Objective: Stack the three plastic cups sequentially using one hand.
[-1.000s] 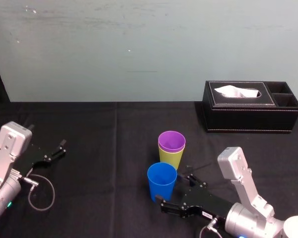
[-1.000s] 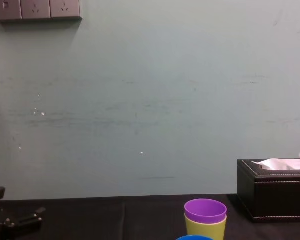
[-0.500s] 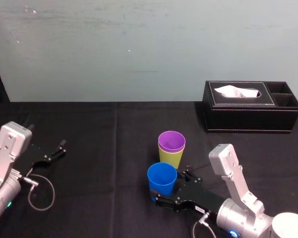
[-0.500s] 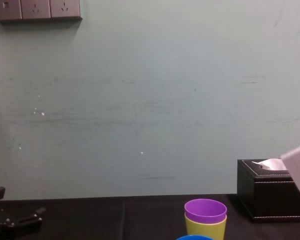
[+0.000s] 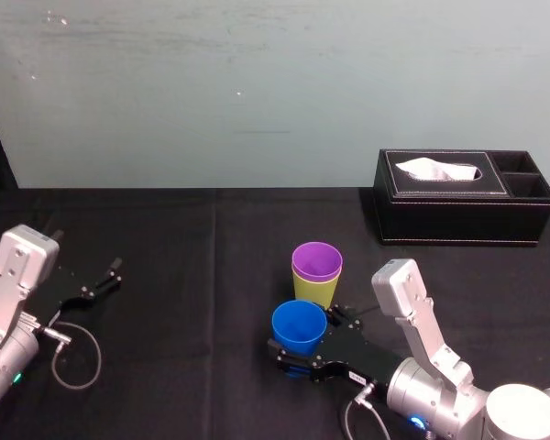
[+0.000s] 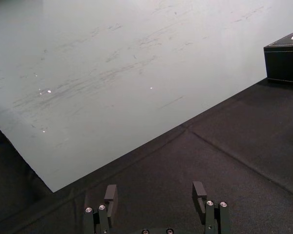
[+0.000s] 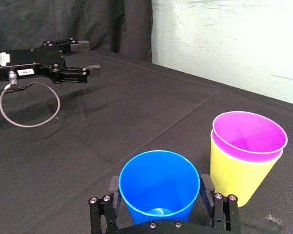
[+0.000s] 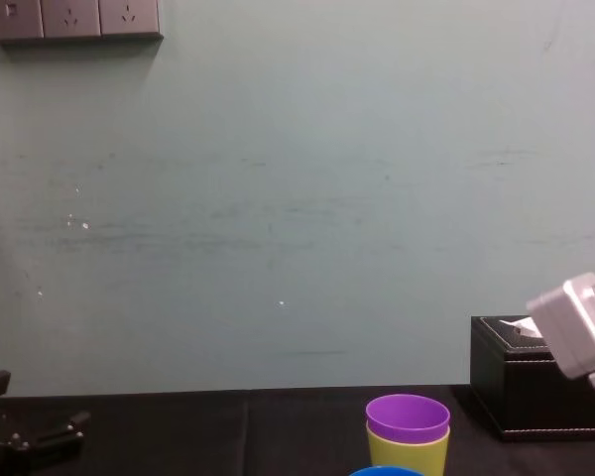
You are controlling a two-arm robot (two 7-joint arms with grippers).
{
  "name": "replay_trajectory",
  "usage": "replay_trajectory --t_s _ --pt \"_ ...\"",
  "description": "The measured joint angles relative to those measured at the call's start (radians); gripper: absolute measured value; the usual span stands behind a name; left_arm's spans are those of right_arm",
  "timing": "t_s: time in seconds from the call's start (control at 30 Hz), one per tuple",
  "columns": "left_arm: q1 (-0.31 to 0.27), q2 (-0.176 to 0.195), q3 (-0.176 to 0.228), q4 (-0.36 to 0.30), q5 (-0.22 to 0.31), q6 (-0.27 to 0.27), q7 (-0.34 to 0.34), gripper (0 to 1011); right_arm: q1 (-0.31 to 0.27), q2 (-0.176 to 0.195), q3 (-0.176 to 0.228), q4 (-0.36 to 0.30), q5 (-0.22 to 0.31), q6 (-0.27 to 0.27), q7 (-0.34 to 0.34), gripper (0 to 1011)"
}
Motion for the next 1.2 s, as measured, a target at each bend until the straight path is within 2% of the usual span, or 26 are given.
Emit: replay_trajectory --t_s 0.5,1.0,1.2 --pt "0.0 0.0 0.0 0.0 0.0 0.0 0.0 1000 0.024 -0.025 -0.004 0.031 -0.009 0.013 0.004 1004" --pt "0.0 0.0 0.0 0.0 0.0 0.0 0.0 1000 0.023 -0.027 -0.003 0.034 -0.009 0.019 0.004 1004" --pt "0.0 0.0 0.0 0.0 0.0 0.0 0.0 1000 0.023 -0.027 -0.003 0.034 -0.009 0.019 0.004 889"
